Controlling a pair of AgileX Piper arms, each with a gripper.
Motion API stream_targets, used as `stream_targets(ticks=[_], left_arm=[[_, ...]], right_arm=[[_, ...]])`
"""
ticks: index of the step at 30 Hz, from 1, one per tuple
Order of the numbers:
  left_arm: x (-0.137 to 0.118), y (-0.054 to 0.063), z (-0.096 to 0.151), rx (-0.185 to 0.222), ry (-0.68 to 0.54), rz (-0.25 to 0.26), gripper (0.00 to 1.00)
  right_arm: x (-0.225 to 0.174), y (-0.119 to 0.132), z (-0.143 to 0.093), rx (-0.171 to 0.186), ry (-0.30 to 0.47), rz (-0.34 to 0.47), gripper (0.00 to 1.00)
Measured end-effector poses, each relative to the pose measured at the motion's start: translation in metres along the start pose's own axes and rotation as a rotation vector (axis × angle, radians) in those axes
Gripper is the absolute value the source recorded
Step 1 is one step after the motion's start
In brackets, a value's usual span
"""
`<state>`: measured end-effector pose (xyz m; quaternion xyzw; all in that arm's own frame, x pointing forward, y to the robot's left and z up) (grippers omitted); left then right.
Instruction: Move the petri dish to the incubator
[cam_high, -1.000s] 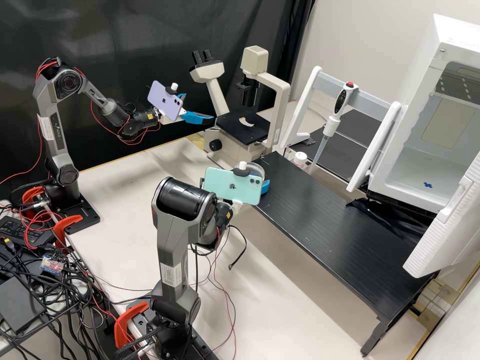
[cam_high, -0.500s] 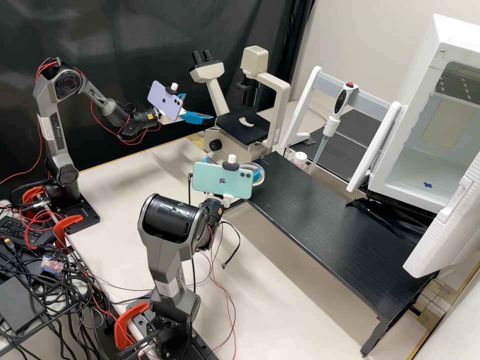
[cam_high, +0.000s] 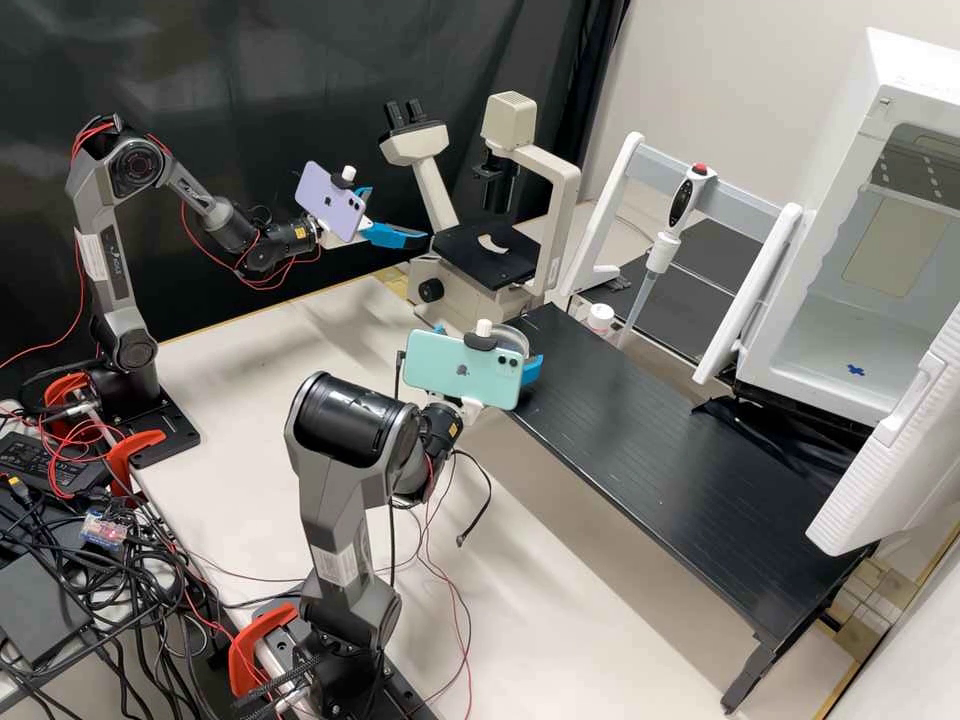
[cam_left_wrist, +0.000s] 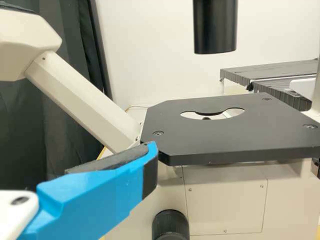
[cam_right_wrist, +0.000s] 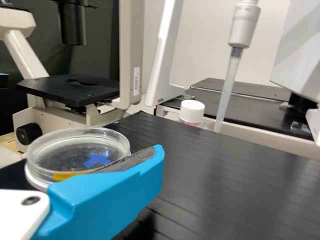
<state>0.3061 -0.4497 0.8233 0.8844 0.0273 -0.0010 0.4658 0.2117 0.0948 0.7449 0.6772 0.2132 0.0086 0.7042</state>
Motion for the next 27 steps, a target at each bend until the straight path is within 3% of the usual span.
stream_targets(ticks=[3,18,27], left_arm=[[0.0,0.0,0.0,0.0,0.0,0.0,1.0],[0.0,0.0,0.0,0.0,0.0,0.0,1.0],[0.0,0.0,0.0,0.0,0.0,0.0,1.0]], right_arm=[[0.002,-0.001,0.003,0.013,-0.014,-0.006,1.0],[0.016,-0.013,0.006,0.009,-0.021,-0.043,1.0],[0.022,-0.009,0.011,0.013,-0.038,-0.025,1.0]])
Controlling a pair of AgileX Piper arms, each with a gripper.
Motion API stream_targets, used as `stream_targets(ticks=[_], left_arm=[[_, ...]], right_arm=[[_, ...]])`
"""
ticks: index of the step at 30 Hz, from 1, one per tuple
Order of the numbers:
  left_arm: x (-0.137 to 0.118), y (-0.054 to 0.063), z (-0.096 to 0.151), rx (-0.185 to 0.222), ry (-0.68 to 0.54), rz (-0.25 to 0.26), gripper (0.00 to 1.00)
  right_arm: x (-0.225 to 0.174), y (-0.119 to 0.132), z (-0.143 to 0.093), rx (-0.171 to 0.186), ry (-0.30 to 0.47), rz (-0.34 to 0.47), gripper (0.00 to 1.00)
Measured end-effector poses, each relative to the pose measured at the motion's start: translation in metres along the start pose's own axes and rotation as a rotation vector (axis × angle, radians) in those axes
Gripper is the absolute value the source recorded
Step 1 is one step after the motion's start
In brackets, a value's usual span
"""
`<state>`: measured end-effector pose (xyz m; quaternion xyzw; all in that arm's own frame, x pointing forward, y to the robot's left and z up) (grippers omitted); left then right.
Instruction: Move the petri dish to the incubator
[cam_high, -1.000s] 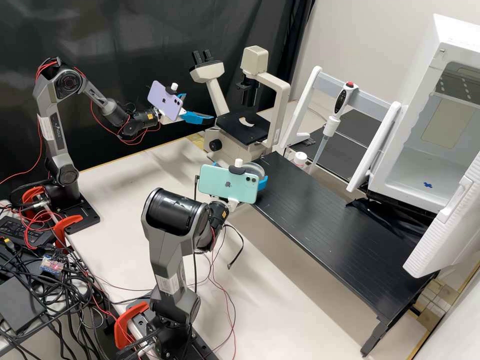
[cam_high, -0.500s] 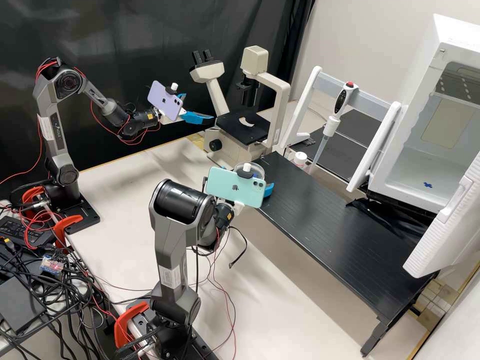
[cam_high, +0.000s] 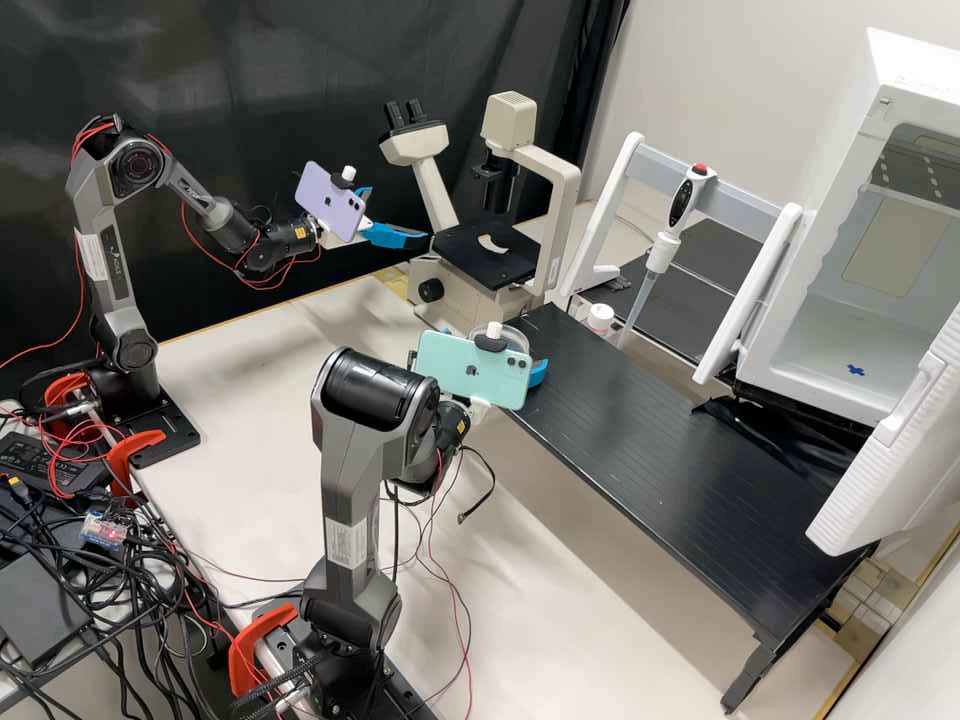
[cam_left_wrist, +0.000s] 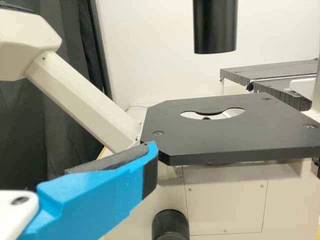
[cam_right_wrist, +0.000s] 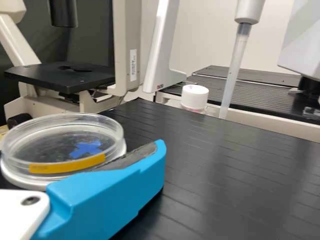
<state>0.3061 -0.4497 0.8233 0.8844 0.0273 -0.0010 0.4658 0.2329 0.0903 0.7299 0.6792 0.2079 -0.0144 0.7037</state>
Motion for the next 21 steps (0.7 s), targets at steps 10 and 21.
stream_targets(ticks=[10,21], left_arm=[[0.0,0.0,0.0,0.0,0.0,0.0,1.0],[0.0,0.0,0.0,0.0,0.0,0.0,1.0]], right_arm=[[0.006,0.001,0.001,-0.004,0.001,0.002,1.0],[0.015,0.0,0.001,0.003,-0.002,-0.003,0.0]])
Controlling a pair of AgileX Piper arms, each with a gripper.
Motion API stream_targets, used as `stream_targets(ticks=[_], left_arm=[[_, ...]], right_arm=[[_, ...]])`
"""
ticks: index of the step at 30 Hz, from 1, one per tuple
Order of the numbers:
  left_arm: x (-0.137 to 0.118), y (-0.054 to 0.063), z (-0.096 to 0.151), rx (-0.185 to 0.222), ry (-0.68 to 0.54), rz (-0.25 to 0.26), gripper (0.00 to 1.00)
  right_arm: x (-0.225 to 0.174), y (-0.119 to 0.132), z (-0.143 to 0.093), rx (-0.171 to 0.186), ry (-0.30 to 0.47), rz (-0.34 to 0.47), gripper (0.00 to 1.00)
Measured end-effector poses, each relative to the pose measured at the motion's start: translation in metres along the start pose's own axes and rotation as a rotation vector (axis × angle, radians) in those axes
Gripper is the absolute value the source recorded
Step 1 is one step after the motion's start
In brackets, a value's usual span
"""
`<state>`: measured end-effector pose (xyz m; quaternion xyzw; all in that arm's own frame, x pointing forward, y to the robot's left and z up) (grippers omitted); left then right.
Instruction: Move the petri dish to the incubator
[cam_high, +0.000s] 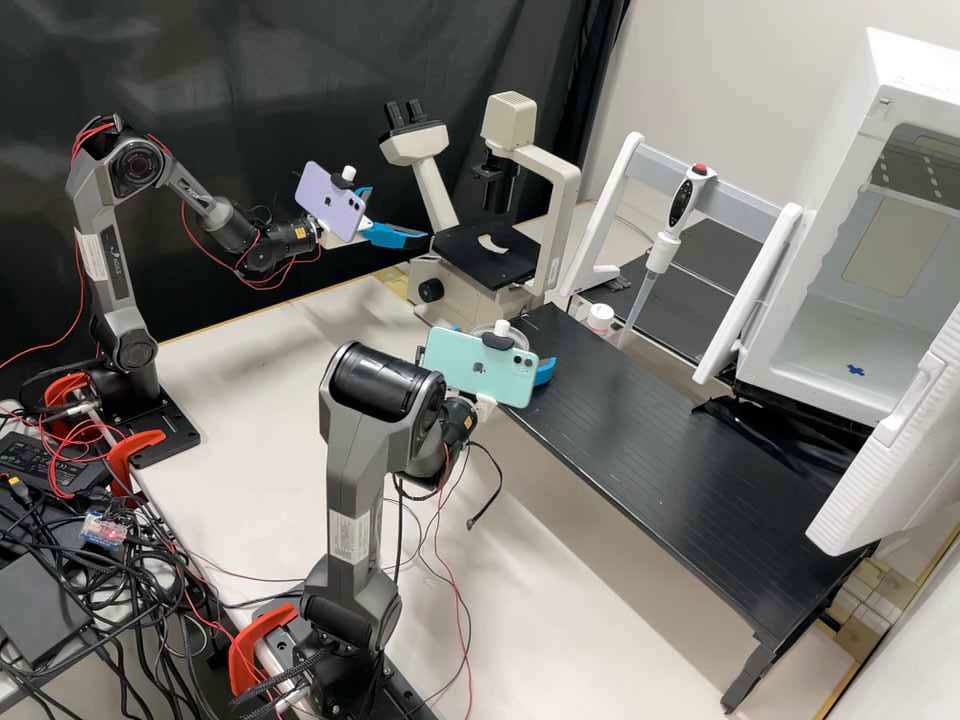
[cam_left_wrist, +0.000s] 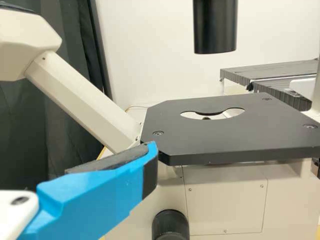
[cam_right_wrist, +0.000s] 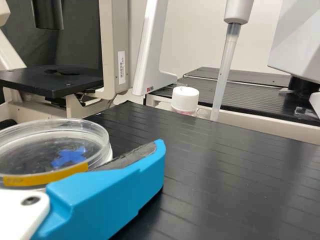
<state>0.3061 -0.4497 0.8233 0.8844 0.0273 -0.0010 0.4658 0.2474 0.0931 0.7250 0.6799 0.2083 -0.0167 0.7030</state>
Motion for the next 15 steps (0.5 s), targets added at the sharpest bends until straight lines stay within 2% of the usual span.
stream_targets(ticks=[15], left_arm=[[0.0,0.0,0.0,0.0,0.0,0.0,1.0]], right_arm=[[0.0042,-0.0019,0.0045,0.023,-0.021,-0.025,0.0]])
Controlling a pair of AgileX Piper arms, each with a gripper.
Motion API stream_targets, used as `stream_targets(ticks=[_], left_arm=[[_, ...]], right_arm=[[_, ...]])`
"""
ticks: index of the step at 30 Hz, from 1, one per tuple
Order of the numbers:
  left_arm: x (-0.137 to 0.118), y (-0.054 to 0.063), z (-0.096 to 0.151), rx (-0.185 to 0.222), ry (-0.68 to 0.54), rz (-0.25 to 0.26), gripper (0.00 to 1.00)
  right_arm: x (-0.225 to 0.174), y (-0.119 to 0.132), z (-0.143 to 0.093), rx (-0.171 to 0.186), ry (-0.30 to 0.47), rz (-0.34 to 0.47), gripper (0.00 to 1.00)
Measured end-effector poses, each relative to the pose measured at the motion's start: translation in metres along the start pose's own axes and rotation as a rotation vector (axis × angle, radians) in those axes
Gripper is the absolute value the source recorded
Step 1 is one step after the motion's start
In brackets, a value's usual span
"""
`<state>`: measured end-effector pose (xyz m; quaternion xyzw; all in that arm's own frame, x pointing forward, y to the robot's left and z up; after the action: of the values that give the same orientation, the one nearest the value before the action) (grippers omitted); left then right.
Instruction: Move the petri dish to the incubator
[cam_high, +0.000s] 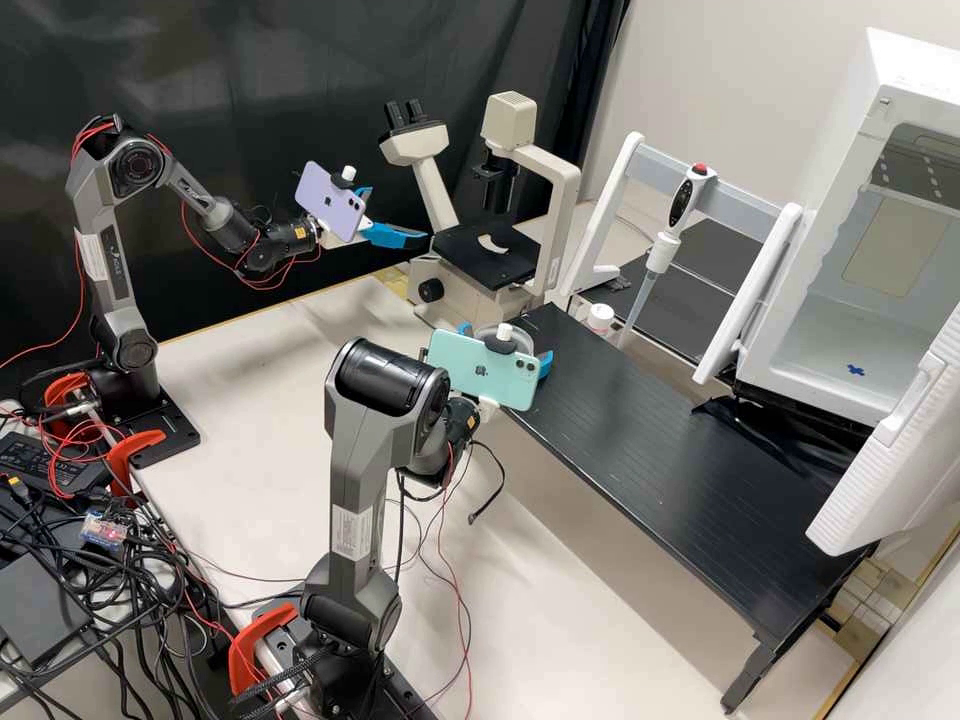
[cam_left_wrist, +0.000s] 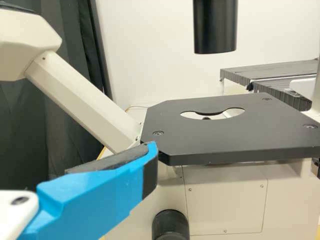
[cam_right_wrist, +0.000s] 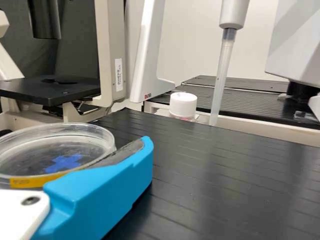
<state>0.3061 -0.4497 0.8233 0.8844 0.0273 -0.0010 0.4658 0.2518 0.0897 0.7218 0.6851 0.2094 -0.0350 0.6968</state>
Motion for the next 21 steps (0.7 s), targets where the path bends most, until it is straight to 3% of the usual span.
stream_targets(ticks=[21], left_arm=[[0.0,0.0,0.0,0.0,0.0,0.0,1.0]], right_arm=[[-0.001,0.0059,0.0026,0.008,-0.009,0.012,0.0]])
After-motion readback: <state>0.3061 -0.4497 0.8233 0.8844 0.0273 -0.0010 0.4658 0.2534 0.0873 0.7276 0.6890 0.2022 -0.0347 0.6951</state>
